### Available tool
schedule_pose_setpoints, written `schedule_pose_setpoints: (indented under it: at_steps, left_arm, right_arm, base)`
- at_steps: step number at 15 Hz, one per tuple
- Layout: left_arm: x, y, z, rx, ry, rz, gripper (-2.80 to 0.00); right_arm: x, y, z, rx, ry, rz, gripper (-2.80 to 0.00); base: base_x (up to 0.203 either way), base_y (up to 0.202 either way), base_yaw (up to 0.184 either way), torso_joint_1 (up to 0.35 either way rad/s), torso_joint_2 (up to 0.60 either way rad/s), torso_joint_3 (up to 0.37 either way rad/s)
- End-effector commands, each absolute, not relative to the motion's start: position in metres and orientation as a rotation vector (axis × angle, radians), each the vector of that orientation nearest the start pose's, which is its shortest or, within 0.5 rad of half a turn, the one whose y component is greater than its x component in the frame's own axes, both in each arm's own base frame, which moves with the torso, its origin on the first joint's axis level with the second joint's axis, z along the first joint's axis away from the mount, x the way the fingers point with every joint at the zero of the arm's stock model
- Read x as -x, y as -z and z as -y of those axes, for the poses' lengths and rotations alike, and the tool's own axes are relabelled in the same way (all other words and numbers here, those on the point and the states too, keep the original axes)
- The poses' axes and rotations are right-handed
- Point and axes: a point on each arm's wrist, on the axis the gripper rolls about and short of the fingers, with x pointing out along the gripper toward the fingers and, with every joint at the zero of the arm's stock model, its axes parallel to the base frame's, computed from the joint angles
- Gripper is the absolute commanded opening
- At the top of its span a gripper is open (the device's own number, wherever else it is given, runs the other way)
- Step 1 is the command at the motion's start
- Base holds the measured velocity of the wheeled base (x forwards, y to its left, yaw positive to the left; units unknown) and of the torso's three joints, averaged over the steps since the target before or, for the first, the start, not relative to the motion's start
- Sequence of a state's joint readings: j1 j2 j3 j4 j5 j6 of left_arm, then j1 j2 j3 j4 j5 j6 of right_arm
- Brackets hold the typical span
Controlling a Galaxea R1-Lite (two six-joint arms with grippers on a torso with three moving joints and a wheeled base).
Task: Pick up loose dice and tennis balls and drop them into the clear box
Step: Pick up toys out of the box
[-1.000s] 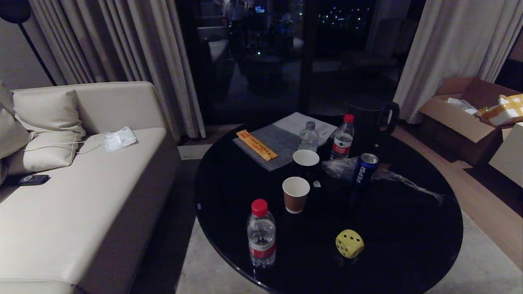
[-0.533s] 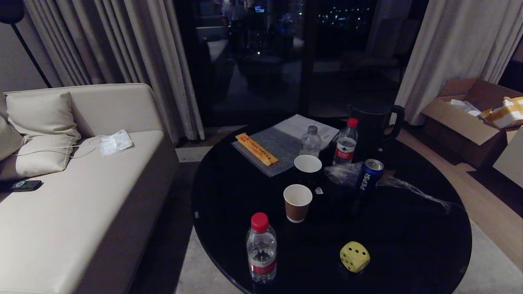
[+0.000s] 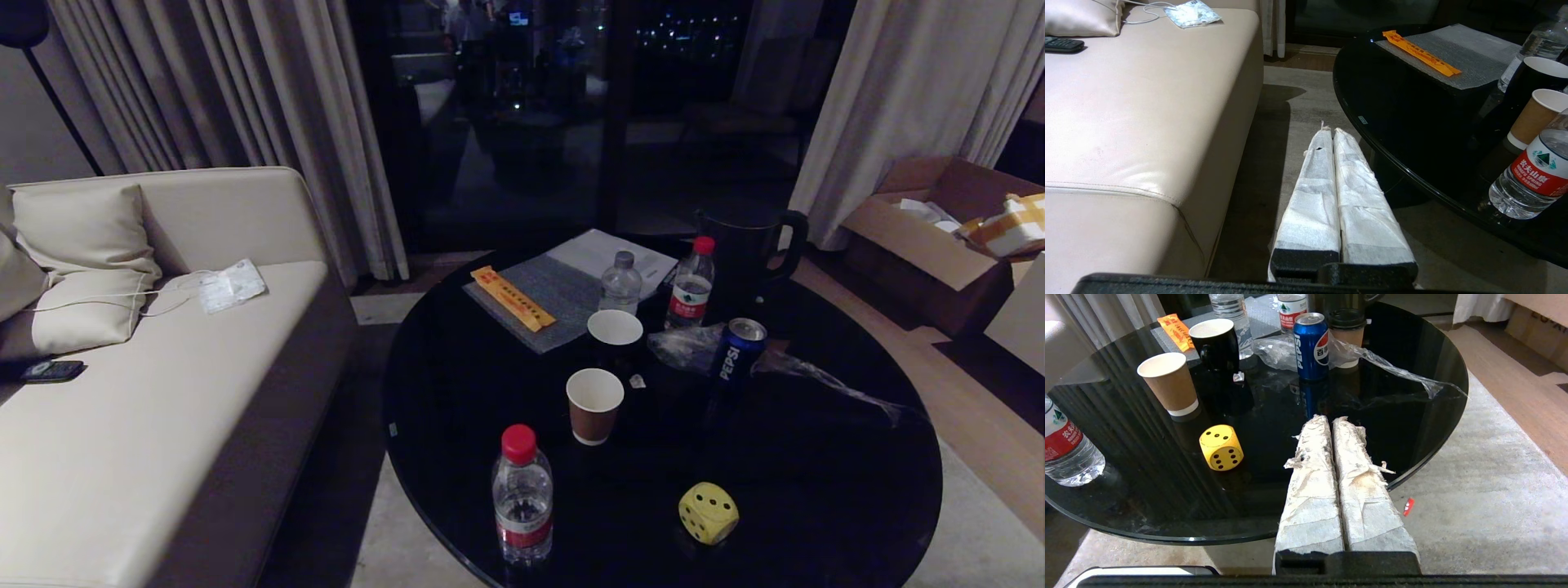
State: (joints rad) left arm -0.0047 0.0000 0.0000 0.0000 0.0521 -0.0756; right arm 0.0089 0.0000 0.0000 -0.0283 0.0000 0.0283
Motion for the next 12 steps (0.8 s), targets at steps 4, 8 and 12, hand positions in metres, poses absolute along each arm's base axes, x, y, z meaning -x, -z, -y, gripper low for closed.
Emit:
schedule_pose_setpoints:
  at_steps: [4,8,12]
  left_arm:
    - [0.0226,-0.0751,-0.0013,0.074,-0.049,-0.001,-2.80]
    - [0.0226,-0.0751,-0.0013,0.077,-0.049,-0.001,-2.80]
    - [0.0226,-0.0751,-0.0013,0.077,-0.049,-0.001,-2.80]
  right_arm:
    - [0.0219,-0.0755,0.0002,-0.031,-0.008,0.017,-2.80]
    - [0.0219,-0.0755,0.0003,-0.031,-0.006,0.017,-2.80]
    - [0.0219,-0.0755,0.0003,-0.031,-0.006,0.017,-2.80]
  base:
    - [0.000,0.000,0.000,0.000,0.00,0.000]
    - [0.000,0.000,0.000,0.000,0.00,0.000]
    - [0.000,0.000,0.000,0.002,0.00,-0.164]
